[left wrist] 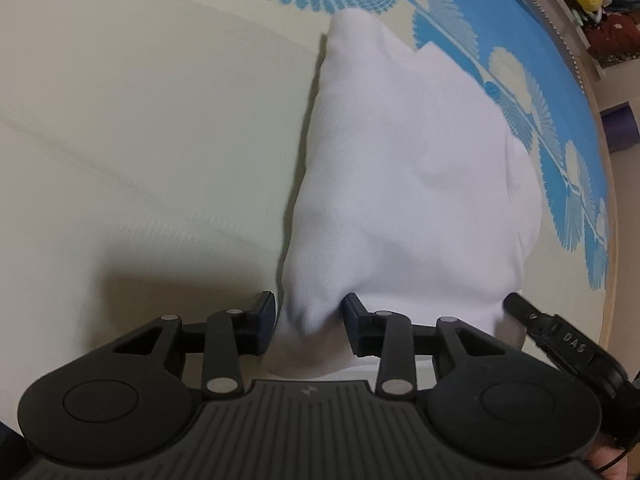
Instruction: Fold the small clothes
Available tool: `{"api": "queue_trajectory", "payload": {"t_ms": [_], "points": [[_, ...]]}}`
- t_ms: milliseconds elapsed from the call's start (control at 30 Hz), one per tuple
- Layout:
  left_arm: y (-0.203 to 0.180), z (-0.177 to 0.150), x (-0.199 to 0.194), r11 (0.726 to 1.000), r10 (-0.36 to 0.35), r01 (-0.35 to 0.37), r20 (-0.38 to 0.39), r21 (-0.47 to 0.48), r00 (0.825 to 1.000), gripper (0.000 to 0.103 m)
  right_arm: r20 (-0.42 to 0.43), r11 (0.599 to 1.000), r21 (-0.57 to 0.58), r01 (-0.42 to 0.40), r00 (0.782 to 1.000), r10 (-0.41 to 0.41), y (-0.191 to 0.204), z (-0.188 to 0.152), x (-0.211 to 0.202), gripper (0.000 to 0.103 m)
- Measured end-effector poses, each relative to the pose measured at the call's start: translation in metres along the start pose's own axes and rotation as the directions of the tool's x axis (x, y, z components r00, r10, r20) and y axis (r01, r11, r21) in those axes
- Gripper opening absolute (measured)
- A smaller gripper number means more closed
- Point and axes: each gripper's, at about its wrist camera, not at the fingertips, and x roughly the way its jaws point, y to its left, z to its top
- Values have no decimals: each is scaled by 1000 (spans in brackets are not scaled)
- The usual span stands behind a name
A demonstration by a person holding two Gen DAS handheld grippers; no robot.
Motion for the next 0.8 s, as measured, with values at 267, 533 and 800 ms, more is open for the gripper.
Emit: {"api": "queue_trajectory", "payload": {"t_ms": [267, 533, 800], "points": [[-13, -8, 8, 977, 137, -132, -18, 166, 990, 55, -106, 998, -18, 57, 993, -59, -10, -9, 12, 51], [-41, -31, -40, 858, 281, -368, 271, 360, 921, 74, -75, 984, -110, 141, 986, -150, -13, -15, -17, 63], [-60, -89, -139, 859, 189, -429, 605, 280, 773, 89, 242, 972, -133, 195, 957, -159, -17, -18, -109, 64]]}}
